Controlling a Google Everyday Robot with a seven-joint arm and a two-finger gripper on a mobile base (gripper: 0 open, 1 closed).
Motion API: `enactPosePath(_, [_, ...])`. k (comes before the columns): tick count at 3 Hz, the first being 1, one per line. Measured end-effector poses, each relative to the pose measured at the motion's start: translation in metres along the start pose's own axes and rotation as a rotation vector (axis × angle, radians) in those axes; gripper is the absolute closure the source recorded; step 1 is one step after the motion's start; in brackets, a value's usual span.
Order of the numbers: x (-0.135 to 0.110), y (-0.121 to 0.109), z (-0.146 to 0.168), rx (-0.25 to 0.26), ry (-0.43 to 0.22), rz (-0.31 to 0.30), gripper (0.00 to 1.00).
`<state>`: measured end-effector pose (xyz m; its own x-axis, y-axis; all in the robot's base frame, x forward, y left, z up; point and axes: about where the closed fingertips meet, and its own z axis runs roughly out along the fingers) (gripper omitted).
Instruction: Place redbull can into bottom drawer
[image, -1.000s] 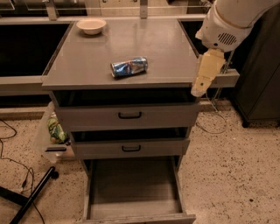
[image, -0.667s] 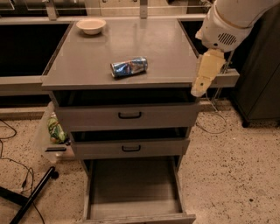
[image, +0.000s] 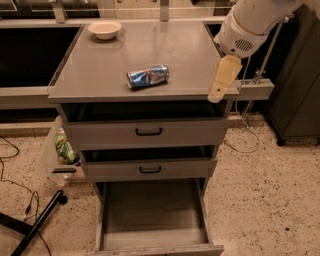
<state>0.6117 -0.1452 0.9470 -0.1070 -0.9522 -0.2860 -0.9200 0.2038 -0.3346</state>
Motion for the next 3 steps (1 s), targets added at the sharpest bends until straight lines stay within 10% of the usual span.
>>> enactPosePath(3, [-0.004, -0.026, 0.043, -0.027, -0.05, -0.01, 0.0])
